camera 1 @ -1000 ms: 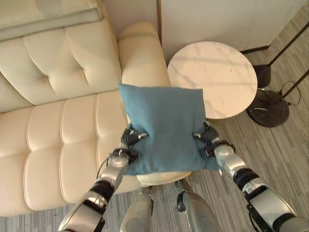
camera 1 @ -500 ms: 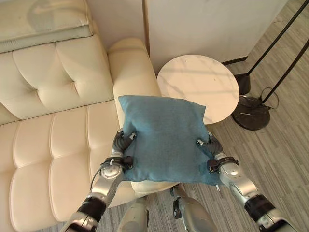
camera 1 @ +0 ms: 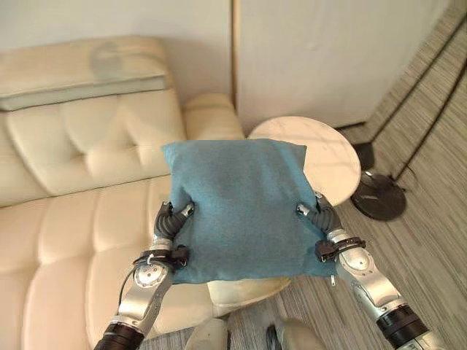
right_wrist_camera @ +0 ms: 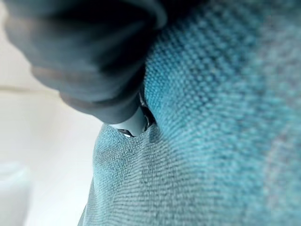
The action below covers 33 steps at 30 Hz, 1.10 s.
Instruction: Pick up all the scattered cushions and arrange them neatly on the sofa.
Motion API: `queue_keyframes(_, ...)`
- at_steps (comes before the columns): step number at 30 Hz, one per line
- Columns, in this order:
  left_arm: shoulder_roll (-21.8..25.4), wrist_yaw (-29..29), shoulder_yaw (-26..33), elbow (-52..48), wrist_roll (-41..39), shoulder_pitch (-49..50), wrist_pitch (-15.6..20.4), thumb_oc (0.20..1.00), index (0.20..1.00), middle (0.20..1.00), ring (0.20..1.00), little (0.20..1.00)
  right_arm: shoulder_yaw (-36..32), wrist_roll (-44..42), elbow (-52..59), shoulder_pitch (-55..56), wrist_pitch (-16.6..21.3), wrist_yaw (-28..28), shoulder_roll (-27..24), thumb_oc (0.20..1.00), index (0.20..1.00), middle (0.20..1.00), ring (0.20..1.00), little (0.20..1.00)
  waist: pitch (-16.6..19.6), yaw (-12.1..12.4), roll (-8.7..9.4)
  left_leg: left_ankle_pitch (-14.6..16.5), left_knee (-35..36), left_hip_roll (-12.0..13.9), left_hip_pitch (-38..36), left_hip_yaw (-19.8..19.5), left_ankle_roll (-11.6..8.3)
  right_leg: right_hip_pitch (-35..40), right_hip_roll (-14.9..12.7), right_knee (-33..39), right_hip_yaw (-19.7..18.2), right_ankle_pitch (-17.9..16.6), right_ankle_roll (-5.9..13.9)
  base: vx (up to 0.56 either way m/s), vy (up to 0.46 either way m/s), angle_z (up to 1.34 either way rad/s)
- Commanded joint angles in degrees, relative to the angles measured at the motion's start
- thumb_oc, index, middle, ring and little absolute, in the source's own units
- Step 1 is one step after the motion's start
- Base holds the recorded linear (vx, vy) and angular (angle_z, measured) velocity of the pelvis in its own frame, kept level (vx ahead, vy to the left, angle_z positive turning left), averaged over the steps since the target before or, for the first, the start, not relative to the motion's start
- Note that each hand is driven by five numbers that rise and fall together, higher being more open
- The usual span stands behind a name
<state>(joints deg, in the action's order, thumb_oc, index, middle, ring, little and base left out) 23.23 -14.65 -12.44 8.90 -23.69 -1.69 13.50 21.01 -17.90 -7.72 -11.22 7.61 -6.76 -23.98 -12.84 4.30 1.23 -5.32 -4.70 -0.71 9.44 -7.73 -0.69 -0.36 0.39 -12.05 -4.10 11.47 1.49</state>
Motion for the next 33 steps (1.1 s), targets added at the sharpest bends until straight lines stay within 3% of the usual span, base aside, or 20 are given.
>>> queue_keyframes(1,-2.71,3.25,-7.35,-6.01,1.82,-5.46,5.28,0.200,0.200,0.200,0.200,0.200,4.44,0.92,9.11,-3.38,7.90,2.72,4.51,0.200,0.200,0.200,0.200,0.200,4.88,-0.87,1.44,-4.86,6.71,-1.33,5.08,-0.42,-4.60,1.87,3.13,5.91,0.05,-1.95,1.38,-0.37,-0.058,0.79)
queue_keyframes(2,-3.86,2.90,-8.46,-5.83,1.40,-7.14,5.93,0.200,0.200,0.200,0.200,0.200,3.77,1.30,9.26,-4.00,7.88,1.64,2.95,0.200,0.200,0.200,0.200,0.200,3.37,-2.24,0.88,-4.05,4.34,-1.00,7.67,4.00,-4.59,0.10,2.73,7.55,2.28,-3.90,1.20,-0.37,-0.056,0.75)
queue_keyframes(5,-4.12,3.06,-8.71,-5.93,1.09,-7.24,6.00,0.200,0.200,0.200,0.200,0.200,3.76,1.23,9.48,-3.83,7.83,1.71,2.42,0.200,0.200,0.200,0.200,0.200,3.34,-2.74,1.01,-2.59,3.01,-0.53,7.14,5.73,-3.74,-0.40,1.92,7.88,3.50,-4.63,1.48,-0.22,0.028,0.75)
queue_keyframes(6,-4.17,4.56,-9.53,-6.01,0.64,-6.39,5.99,0.200,0.200,0.200,0.200,0.200,2.65,0.47,10.60,-0.19,7.84,2.70,1.86,0.200,0.200,0.200,0.200,0.200,4.87,-4.48,1.60,1.54,2.00,0.52,2.73,9.10,-2.24,-0.96,-0.60,9.51,7.31,-6.09,2.16,-0.13,0.059,0.67)
queue_keyframes(8,-4.22,4.71,-10.05,-5.92,0.60,-6.32,5.82,0.200,0.200,0.200,0.200,0.200,2.06,0.46,11.12,1.16,8.05,2.78,1.51,0.200,0.200,0.200,0.200,0.200,5.22,-5.22,1.74,2.23,1.67,0.79,1.78,10.22,-1.98,-0.90,-1.07,10.17,8.58,-6.37,2.16,-0.12,0.065,0.95)
queue_keyframes(11,-4.53,5.38,-11.59,-5.51,0.91,-7.32,5.56,0.200,0.200,0.200,0.200,0.200,0.78,-0.86,11.16,3.21,8.48,3.03,1.10,0.200,0.200,0.200,0.200,0.200,5.82,-7.03,2.27,4.13,0.09,2.48,0.39,16.15,-2.40,-0.90,-2.51,12.97,12.27,-8.19,2.63,-0.10,0.075,0.84)
queue_keyframes(14,-4.35,5.69,-12.09,-5.56,1.01,-7.56,5.29,0.200,0.200,0.200,0.200,0.200,0.23,-2.04,11.22,3.83,8.55,2.97,1.15,0.200,0.200,0.200,0.200,0.200,5.35,-7.39,2.98,5.35,-3.07,3.19,1.18,17.00,-2.80,-0.41,-3.60,14.16,13.66,-9.15,2.72,-0.05,0.114,0.90)
queue_keyframes(15,-4.49,6.59,-12.41,-5.54,0.45,-7.26,5.03,0.200,0.200,0.200,0.200,0.200,-0.02,-2.81,11.33,4.57,8.24,3.31,1.36,0.200,0.200,0.200,0.200,0.200,5.57,-7.79,2.96,6.05,-2.47,4.89,-0.40,18.40,-3.33,0.06,-4.44,14.72,15.43,-9.47,3.26,0.03,0.165,0.31)
queue_keyframes(21,-3.58,6.90,-12.04,-5.35,0.52,-6.06,4.16,0.200,0.200,0.200,0.200,0.200,0.06,-1.89,11.48,5.35,7.37,3.84,1.94,0.200,0.200,0.200,0.200,0.200,6.11,-7.62,2.88,6.48,1.31,3.82,-2.59,17.82,-2.36,0.65,-5.71,13.65,15.83,-9.67,4.54,0.08,0.188,0.34)
queue_keyframes(24,-2.88,7.27,-11.48,-5.59,0.79,-5.94,4.06,0.200,0.200,0.200,0.200,0.200,0.77,-0.99,11.10,4.56,6.88,4.24,2.74,0.200,0.200,0.200,0.200,0.200,6.23,-6.92,3.14,7.86,1.29,2.33,-3.10,17.55,-0.83,0.13,-7.33,10.62,15.36,-9.01,5.40,0.10,0.213,0.08)
queue_keyframes(29,-1.71,7.25,-10.32,-5.90,1.21,-5.38,3.54,0.200,0.200,0.200,0.200,0.200,2.17,-0.45,10.77,3.12,6.41,4.77,4.35,0.200,0.200,0.200,0.200,0.200,5.16,-6.29,2.70,9.85,1.08,0.65,-5.02,17.46,1.48,-3.65,-9.64,-0.44,13.30,-9.46,7.06,0.07,0.184,0.00)
queue_keyframes(33,-1.85,7.32,-9.85,-5.27,1.57,-5.09,3.69,0.200,0.200,0.200,0.200,0.200,2.78,-0.42,10.20,3.33,6.24,5.35,4.71,0.200,0.200,0.200,0.200,0.200,4.27,-7.01,1.95,10.31,1.97,-0.19,-7.29,15.50,2.19,-8.85,-6.71,-5.61,9.76,-9.90,6.67,0.10,0.105,-0.08)
